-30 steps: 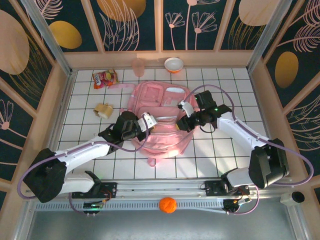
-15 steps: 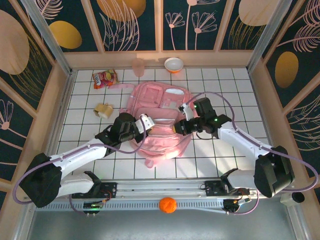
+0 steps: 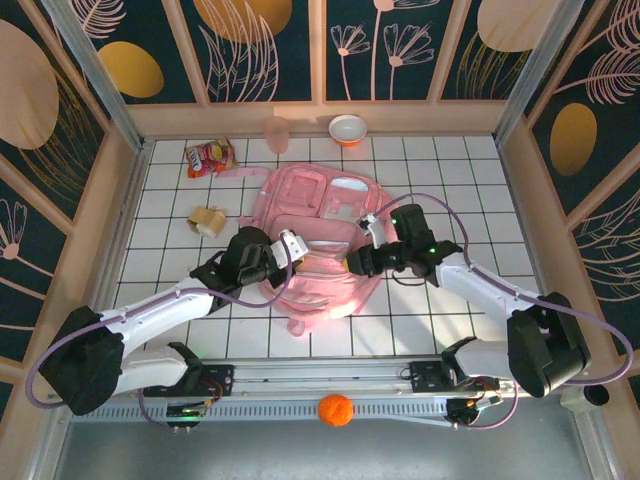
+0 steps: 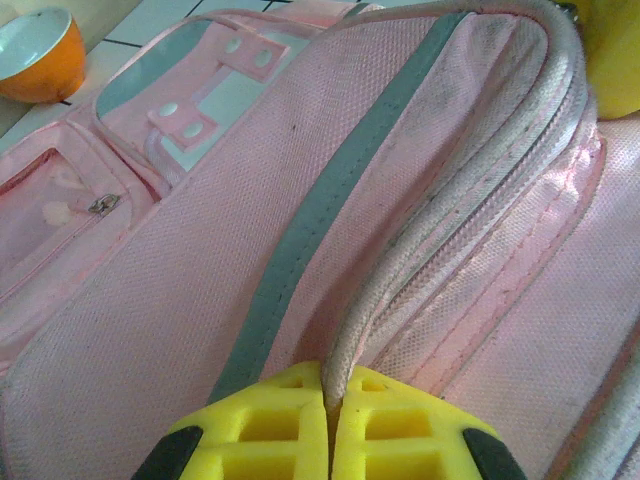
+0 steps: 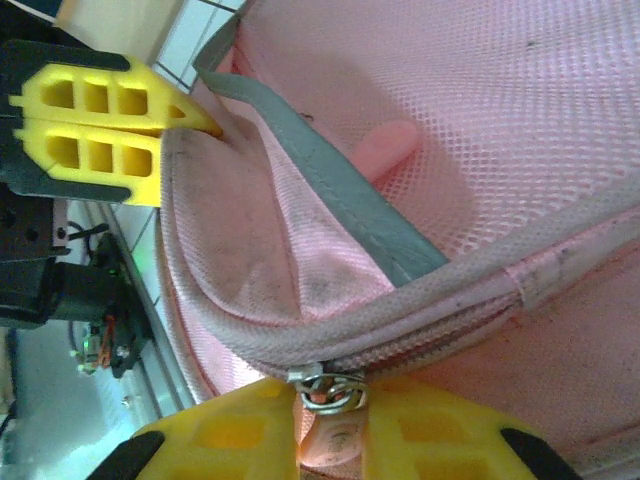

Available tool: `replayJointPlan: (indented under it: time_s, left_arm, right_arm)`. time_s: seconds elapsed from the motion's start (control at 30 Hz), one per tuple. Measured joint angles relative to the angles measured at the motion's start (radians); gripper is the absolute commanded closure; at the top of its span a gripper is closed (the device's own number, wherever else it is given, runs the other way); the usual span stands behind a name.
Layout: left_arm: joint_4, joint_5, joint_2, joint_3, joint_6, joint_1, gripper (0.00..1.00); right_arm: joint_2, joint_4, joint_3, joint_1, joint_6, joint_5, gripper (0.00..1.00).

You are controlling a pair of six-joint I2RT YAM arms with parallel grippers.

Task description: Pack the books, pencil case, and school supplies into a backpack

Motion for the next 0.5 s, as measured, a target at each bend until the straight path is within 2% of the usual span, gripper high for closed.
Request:
replayJointPlan:
  time_s: [0.3, 0.5]
  left_arm:
    - [0.004, 0.001, 0.000, 0.000, 0.000, 0.000, 1.00]
    - [0.004, 0.005, 0.000, 0.001, 0.000, 0.000, 1.00]
  right_arm:
    - [-0.031, 0.047, -0.039, -0.028, -0.002, -0.126, 0.78]
    - [-0.053, 0.077, -0.064, -0.028, 0.023, -0.151, 0.82]
